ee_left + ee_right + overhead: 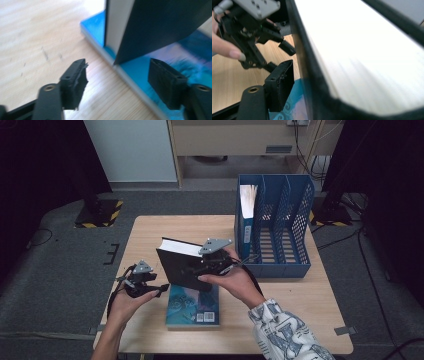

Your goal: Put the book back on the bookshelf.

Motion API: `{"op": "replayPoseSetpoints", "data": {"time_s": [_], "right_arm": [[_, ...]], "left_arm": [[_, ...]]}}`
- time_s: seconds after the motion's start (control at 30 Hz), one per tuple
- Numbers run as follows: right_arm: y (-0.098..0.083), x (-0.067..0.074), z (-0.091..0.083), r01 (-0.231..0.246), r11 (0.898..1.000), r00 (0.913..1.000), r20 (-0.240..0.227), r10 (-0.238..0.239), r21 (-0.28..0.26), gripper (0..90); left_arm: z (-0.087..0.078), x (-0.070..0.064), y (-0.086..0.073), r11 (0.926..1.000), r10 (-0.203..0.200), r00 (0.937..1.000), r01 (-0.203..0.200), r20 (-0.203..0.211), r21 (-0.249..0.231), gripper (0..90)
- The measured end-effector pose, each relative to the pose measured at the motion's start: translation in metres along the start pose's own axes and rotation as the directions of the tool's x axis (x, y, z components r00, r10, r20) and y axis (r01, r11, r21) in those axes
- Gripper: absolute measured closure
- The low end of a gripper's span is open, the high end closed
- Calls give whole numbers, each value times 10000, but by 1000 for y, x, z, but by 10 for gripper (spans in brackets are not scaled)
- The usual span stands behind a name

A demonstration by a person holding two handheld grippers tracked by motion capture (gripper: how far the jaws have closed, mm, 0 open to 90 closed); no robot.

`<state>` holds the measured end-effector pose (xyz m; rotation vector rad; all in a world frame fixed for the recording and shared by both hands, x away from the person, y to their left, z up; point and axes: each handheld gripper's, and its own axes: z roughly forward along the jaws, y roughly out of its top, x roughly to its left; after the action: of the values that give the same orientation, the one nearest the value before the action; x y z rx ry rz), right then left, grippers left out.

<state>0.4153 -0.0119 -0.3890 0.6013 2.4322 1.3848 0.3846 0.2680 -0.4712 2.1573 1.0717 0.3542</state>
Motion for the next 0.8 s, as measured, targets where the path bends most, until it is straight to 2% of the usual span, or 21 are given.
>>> {"op": "replayPoseSetpoints", "data": {"time_s": [0.1,0.23,0.33,0.47,0.6,0.8], "right_arm": [[1,-1,0,-59,9999,10000,54,60,-131,323],[1,-1,-2,-93,9998,9999,38,94,-161,347],[0,-1,-3,-211,9996,9998,15,211,-167,376],[-1,0,-5,-336,9991,9994,9,337,-250,441],[-1,5,-4,-294,9988,9987,394,309,-388,465],[-1,6,-4,-338,9986,9987,376,354,-415,454]], "left_arm": [[3,2,-7,9997,-221,9998,221,-33,80,234],[2,7,-17,9973,-734,9966,735,-376,9,183],[3,13,-25,9930,-1183,9907,1178,-669,-125,150],[1,20,-30,9879,-1538,9832,1511,-984,-344,137],[0,23,-33,9854,-1687,9796,1651,-1091,-412,139],[0,26,-35,9840,-1763,9769,1719,-1209,-459,139]]}}
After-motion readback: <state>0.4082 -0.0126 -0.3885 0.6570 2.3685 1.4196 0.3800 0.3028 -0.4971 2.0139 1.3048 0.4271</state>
